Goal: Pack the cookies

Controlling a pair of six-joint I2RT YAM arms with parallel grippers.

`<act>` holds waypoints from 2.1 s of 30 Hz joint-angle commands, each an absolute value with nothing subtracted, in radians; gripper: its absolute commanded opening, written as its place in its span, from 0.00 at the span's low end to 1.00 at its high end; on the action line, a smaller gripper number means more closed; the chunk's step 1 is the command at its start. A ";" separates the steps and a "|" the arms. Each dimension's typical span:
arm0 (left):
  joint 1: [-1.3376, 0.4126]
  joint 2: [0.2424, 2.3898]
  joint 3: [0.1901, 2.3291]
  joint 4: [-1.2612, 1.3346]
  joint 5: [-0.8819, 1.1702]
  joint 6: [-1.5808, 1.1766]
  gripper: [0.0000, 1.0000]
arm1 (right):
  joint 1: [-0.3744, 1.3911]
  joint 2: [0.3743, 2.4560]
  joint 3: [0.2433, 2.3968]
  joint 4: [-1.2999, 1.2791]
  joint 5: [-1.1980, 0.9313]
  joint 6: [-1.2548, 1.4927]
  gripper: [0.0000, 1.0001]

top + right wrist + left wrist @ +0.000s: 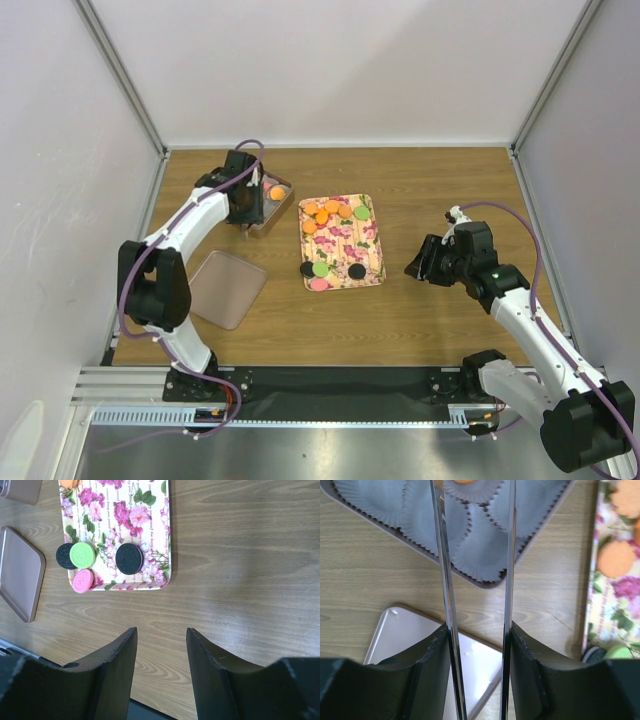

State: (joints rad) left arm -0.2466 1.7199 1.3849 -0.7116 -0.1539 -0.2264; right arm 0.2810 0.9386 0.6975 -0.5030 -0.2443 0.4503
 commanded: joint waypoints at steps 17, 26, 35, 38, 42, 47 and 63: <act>-0.664 1.770 1.594 -0.658 -0.069 -0.287 0.51 | 0.278 0.940 0.710 -0.494 -0.189 0.437 0.50; -0.696 1.876 1.629 -0.677 -0.100 -0.281 0.50 | 0.278 0.940 0.710 -0.497 -0.179 0.437 0.50; -0.699 1.891 1.598 -0.672 -0.135 -0.273 0.50 | 0.279 0.943 0.710 -0.492 -0.186 0.437 0.50; -0.699 1.899 1.594 -0.673 -0.135 -0.267 0.50 | 0.278 0.945 0.709 -0.491 -0.187 0.437 0.50; -0.703 1.902 1.591 -0.673 -0.130 -0.262 0.50 | 0.278 0.943 0.709 -0.491 -0.187 0.437 0.50; -0.706 1.914 1.592 -0.675 -0.129 -0.255 0.50 | 0.278 0.943 0.707 -0.489 -0.189 0.437 0.50; -0.729 1.913 1.568 -0.680 -0.136 -0.253 0.49 | 0.278 0.942 0.704 -0.486 -0.192 0.439 0.50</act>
State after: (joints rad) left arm -0.7097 1.9327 1.5715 -0.6975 -0.1162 -0.2615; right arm 0.2810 0.9440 0.6975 -0.5041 -0.1921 0.4503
